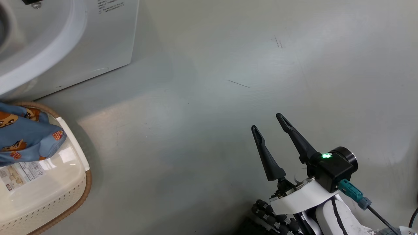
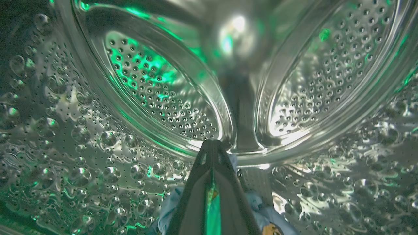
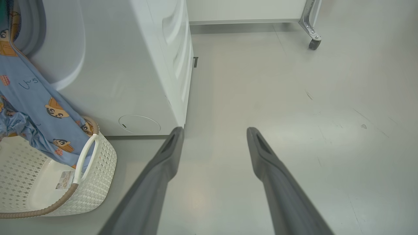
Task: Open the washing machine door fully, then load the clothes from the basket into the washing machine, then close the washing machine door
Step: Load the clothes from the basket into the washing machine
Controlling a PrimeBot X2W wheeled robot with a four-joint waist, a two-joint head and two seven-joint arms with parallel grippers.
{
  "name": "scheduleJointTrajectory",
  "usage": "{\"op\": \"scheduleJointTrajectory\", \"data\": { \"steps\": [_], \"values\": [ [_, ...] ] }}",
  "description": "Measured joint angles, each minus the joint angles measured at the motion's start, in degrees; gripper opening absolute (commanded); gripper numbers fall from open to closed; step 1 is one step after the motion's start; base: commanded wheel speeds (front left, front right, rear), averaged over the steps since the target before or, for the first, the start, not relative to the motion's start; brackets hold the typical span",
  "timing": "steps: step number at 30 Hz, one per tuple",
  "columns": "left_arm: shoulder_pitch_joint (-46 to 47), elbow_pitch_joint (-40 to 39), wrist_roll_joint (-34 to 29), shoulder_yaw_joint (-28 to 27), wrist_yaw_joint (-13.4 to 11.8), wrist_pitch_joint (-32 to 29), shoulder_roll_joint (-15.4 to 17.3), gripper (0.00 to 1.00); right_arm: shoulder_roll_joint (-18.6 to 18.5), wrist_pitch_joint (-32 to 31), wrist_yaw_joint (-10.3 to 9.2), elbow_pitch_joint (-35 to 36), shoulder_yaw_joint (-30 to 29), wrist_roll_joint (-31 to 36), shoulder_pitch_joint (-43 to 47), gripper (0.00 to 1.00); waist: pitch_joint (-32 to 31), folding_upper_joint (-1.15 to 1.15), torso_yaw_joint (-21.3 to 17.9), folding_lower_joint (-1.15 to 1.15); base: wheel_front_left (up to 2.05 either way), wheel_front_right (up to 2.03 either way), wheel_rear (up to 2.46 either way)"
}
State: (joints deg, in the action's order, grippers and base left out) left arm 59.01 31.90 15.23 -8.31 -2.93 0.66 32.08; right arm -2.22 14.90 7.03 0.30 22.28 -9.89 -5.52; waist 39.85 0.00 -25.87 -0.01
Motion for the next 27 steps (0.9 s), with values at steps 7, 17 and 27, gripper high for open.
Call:
{"op": "scheduleJointTrajectory", "data": {
  "steps": [7,17,27],
  "values": [
    [-0.4,6.6,-2.6,3.8,0.1,-1.6,-1.1,0.00,0.0,0.0,-0.01,0.1,-0.4,-0.2,-0.4,1.00,-0.6,0.00,0.5,0.00,0.00,0.00,0.00],
    [-0.1,11.0,-3.6,6.2,0.4,-2.9,-2.0,0.49,0.0,0.0,-0.01,-0.2,-0.9,-0.2,-1.1,1.00,-2.7,0.00,2.0,0.01,0.00,0.00,0.00],
    [1.0,14.3,-3.5,5.4,-0.2,-2.0,-3.5,1.00,0.0,0.0,-0.01,-0.6,-1.4,-0.5,-1.1,1.00,-4.0,0.00,3.0,0.01,0.00,0.00,0.00]
  ]
}}
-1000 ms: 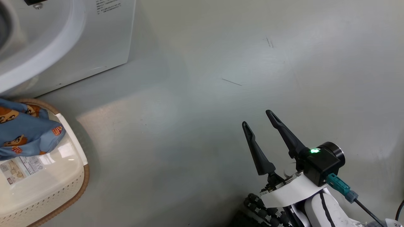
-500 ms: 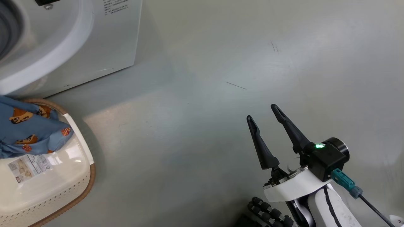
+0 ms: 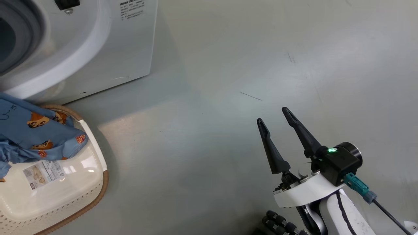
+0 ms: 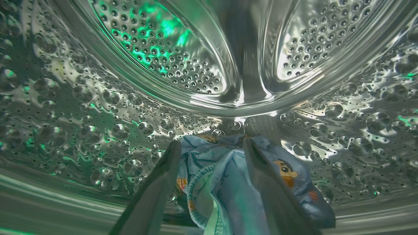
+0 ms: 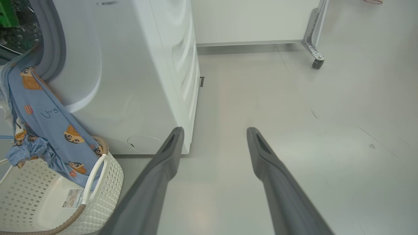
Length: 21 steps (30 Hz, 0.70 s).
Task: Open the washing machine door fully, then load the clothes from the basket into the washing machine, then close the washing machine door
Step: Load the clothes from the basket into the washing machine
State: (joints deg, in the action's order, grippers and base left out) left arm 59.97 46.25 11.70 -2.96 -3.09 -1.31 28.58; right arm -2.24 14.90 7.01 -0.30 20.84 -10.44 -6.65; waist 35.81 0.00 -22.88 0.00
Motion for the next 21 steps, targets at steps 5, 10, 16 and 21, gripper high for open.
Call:
{"op": "scheduleJointTrajectory", "data": {
  "steps": [5,10,16,21],
  "values": [
    [-0.2,2.5,0.5,-0.4,-0.4,2.5,-3.2,1.00,0.0,0.0,0.00,-0.2,0.2,-1.1,-1.3,1.00,-1.5,0.00,0.9,0.00,0.00,0.00,0.00],
    [-1.6,4.2,1.2,-0.3,-0.4,4.7,-6.1,1.00,-0.1,0.0,0.00,-0.8,0.1,-1.2,-2.3,1.00,-3.5,0.00,2.1,0.00,0.00,0.00,0.00],
    [-3.9,5.1,1.7,1.0,-0.4,7.0,-9.3,1.00,-0.1,0.0,0.00,-1.7,-1.1,-1.1,-2.3,1.00,-6.0,0.00,4.2,0.01,0.00,0.00,0.00],
    [-5.5,5.1,1.8,2.1,0.5,8.5,-11.8,1.00,-0.2,0.0,0.00,-1.9,-2.6,-0.7,-2.2,1.00,-7.4,0.00,6.6,0.01,0.00,0.00,0.00]
  ]
}}
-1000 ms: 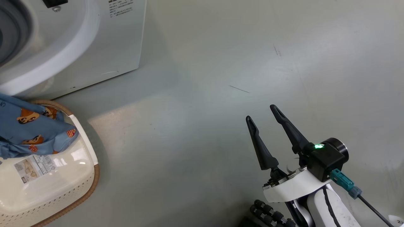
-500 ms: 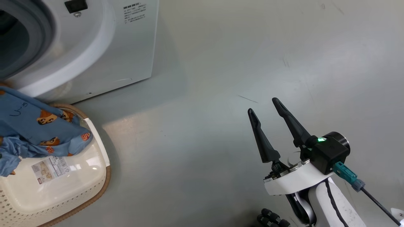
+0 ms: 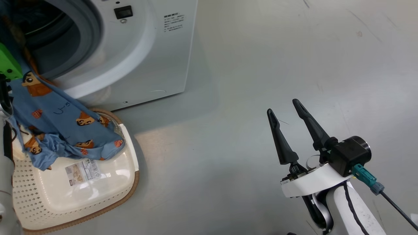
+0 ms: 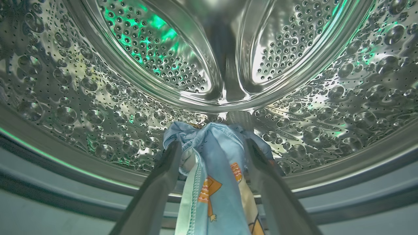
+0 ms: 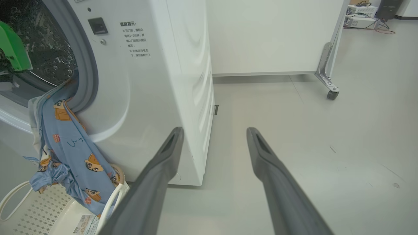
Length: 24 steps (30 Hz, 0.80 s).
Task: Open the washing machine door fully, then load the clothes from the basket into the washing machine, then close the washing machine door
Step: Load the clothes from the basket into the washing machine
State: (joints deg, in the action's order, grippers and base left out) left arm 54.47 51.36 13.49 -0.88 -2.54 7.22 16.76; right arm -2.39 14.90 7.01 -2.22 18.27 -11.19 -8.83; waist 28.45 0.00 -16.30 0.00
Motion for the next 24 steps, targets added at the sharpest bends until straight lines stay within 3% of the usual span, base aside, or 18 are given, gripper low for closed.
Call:
{"op": "scheduleJointTrajectory", "data": {
  "steps": [9,15,24],
  "values": [
    [-1.7,-2.8,2.5,-0.3,1.9,3.7,-3.6,1.00,0.0,0.0,0.00,0.0,-2.3,1.3,0.0,1.00,-0.9,0.00,4.5,0.00,0.00,0.00,0.00],
    [-6.2,-5.3,3.8,-0.3,3.0,5.0,-7.0,1.00,-0.3,0.0,0.00,0.2,-3.8,2.2,0.0,1.00,-0.8,0.00,7.3,0.00,0.00,0.00,0.00],
    [-15.0,-10.6,4.2,-0.4,3.4,6.7,-9.1,1.00,-1.0,0.0,0.00,0.3,-4.7,3.3,0.0,1.00,-0.6,0.00,11.2,0.00,0.00,0.00,0.00]
  ]
}}
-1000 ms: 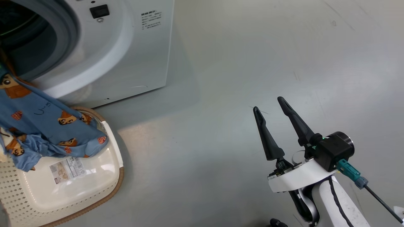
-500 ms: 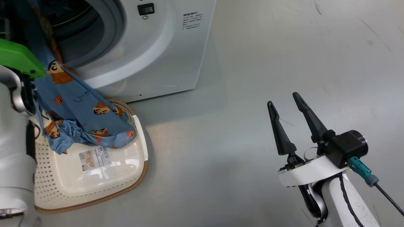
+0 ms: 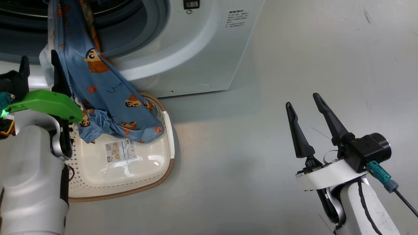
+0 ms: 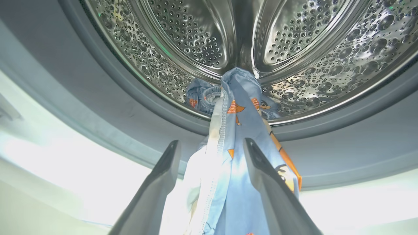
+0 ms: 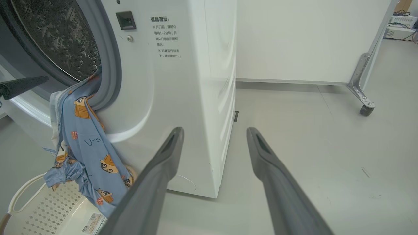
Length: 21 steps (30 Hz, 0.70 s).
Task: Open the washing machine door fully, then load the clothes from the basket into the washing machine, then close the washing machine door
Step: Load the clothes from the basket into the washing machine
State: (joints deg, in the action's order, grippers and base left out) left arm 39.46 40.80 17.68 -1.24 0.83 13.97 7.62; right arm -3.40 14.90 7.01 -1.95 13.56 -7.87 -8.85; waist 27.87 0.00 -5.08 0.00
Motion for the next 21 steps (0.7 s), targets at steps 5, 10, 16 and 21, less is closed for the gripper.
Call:
{"op": "scheduleJointTrajectory", "data": {
  "steps": [5,10,16,21],
  "values": [
    [-5.4,-4.9,0.0,0.1,0.0,0.4,-1.7,1.00,-0.3,0.0,0.00,0.0,-0.3,0.5,0.0,1.00,0.1,0.00,2.0,0.00,0.00,0.00,0.00],
    [-11.6,-8.1,0.0,-0.1,-0.3,0.5,-3.0,1.00,-0.5,0.0,0.00,0.0,-0.1,0.5,-0.1,1.00,0.4,0.00,3.0,0.00,0.00,0.00,0.00],
    [-18.4,-12.0,0.0,-0.4,-0.4,0.5,-3.3,1.00,-1.0,0.0,0.00,0.0,-0.1,0.8,-0.1,1.00,0.6,0.00,3.4,0.00,0.00,0.00,0.00],
    [-21.6,-14.4,0.2,-0.2,0.5,0.5,-4.6,1.00,-2.0,0.0,0.00,0.0,-0.7,0.9,-0.1,1.00,1.4,0.00,3.9,0.00,0.00,0.00,0.00]
  ]
}}
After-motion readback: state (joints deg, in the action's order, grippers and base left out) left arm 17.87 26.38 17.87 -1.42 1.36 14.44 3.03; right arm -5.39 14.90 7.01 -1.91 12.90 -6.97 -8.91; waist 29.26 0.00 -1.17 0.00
